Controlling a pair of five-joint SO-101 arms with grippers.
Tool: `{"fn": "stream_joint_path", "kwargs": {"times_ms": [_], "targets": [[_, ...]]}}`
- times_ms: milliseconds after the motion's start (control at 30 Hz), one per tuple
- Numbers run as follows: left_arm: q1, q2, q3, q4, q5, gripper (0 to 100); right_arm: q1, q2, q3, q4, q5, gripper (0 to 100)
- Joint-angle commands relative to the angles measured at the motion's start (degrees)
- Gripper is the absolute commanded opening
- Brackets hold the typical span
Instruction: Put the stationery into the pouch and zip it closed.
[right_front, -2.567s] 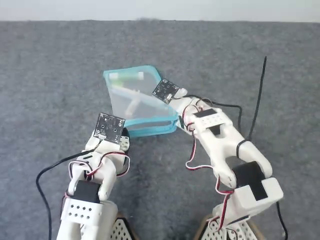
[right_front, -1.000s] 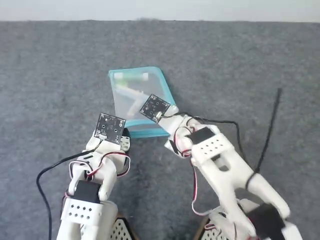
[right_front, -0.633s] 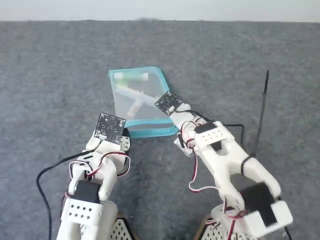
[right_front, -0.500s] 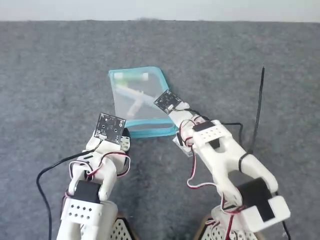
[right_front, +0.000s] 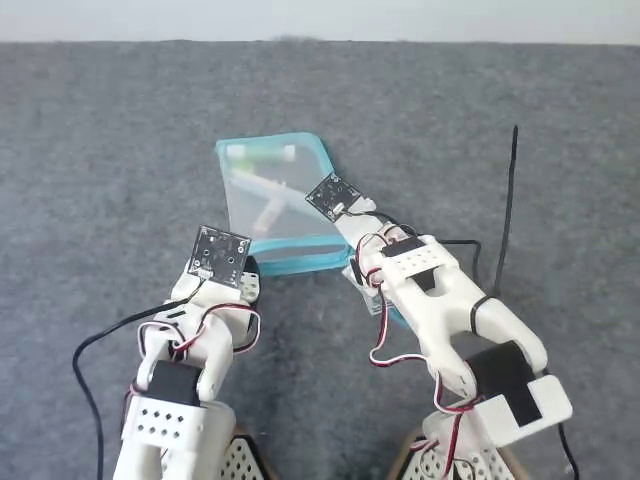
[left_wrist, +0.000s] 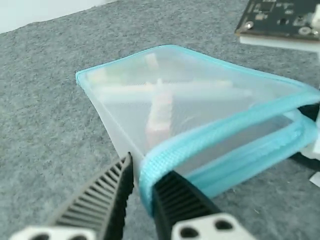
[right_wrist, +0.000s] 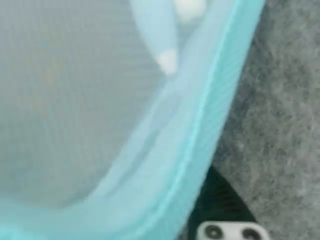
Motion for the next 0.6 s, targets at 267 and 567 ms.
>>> {"fn": "stream_joint_path", "kwargs": {"times_ms": [267, 567], "targets": [[0.2, 0.4, -3.8, -0.2, 0.1, 1, 0.8, -9.3, -3.6, 10.9, -0.7, 0.6], [0.4, 0.5, -4.0, 0.1, 1.7, 1, 0.6, -42.1, -3.5, 31.7, -0.4, 0.6]]}}
